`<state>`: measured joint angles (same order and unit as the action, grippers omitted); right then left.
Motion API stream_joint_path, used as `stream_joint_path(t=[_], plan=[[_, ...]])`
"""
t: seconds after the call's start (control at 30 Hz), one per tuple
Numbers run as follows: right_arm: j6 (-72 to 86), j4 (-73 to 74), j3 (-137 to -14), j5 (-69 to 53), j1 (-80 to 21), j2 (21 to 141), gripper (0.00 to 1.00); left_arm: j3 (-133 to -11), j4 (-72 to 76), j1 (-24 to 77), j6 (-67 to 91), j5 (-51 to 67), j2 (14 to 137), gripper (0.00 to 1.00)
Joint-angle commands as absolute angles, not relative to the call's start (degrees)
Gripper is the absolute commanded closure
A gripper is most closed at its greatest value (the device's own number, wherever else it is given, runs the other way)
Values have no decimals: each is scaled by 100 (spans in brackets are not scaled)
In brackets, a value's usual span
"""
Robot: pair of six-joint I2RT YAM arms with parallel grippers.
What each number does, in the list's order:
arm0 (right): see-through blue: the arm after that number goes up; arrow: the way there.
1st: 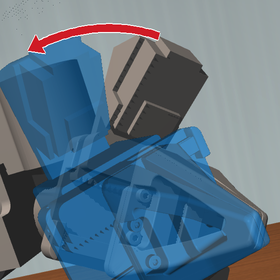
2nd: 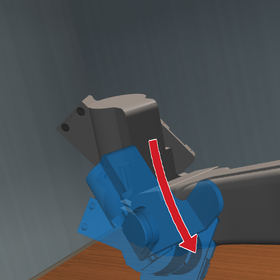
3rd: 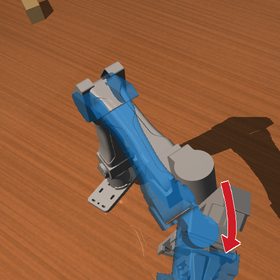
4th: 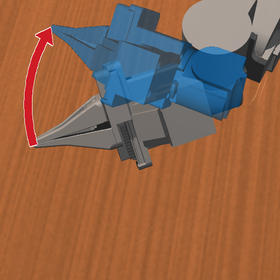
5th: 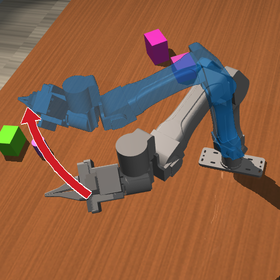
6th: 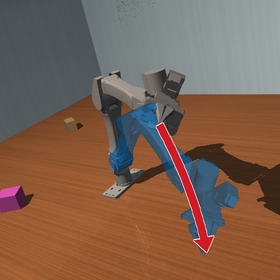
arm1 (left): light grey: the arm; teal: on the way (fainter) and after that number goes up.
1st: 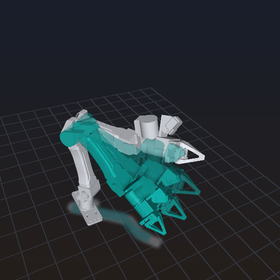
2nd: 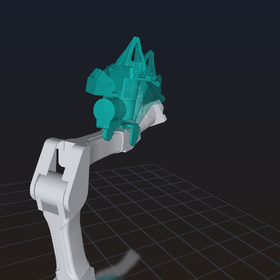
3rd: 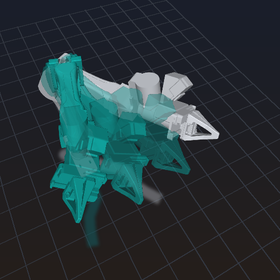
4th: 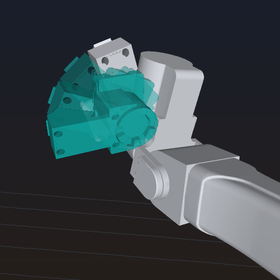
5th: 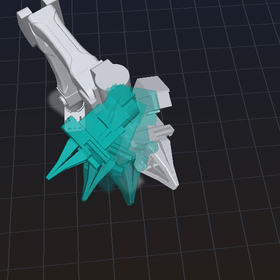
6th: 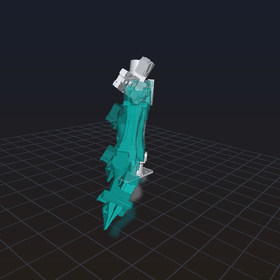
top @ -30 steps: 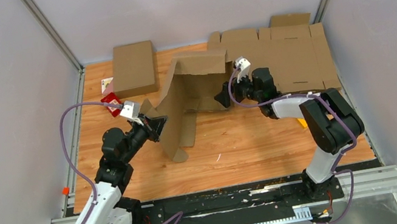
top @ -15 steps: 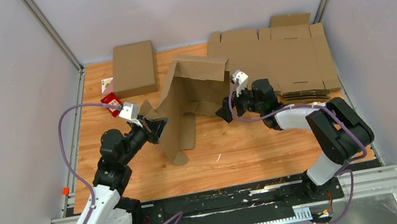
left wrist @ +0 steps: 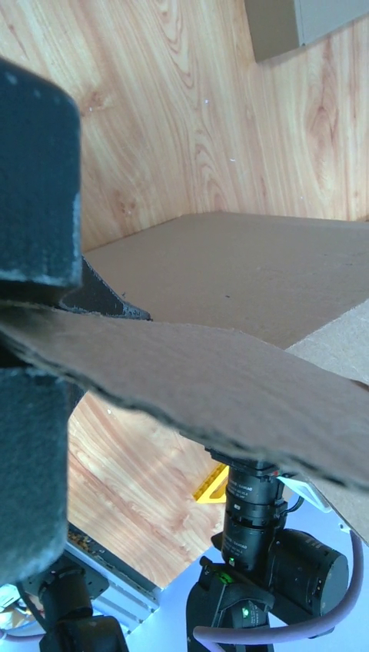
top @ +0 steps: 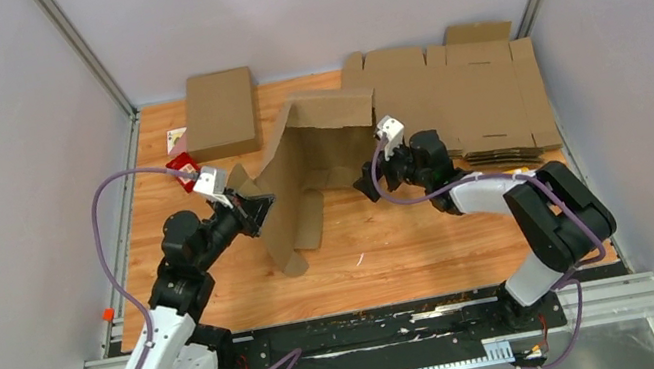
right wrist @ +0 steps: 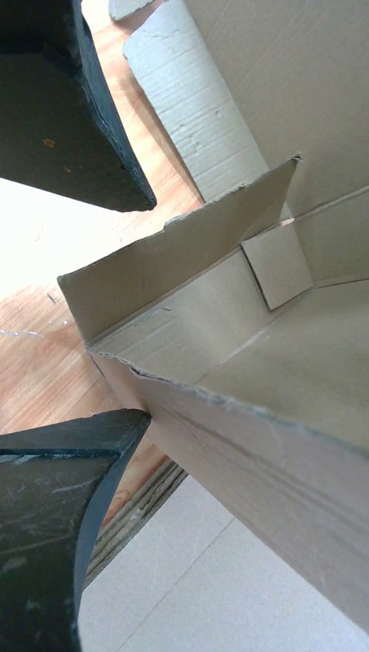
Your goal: Fold the paper box
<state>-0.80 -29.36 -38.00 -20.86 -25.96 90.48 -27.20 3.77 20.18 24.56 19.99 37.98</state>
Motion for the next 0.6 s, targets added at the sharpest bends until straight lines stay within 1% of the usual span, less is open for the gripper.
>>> stream_joint_path(t=[0.0,0.17,0.33,0.47,0.57], plan=[[-472,-2898,-4062,-2029,-2645,9140,0,-2786,234,2058,2502,2068,4079,100],[-672,-2568,-4258,-1709,-2654,9291,0,-2786,409,2057,2505,2151,4282,100],[-829,-2545,-4278,-1689,-2701,9363,0,-2784,489,2057,2491,2132,4357,100],[-974,-2386,-4408,-1289,-2816,9502,0,-2795,485,2057,2477,2127,4403,100],[-952,-2353,-4532,-884,-2860,9604,6,-2787,495,2057,2470,2123,4424,100]])
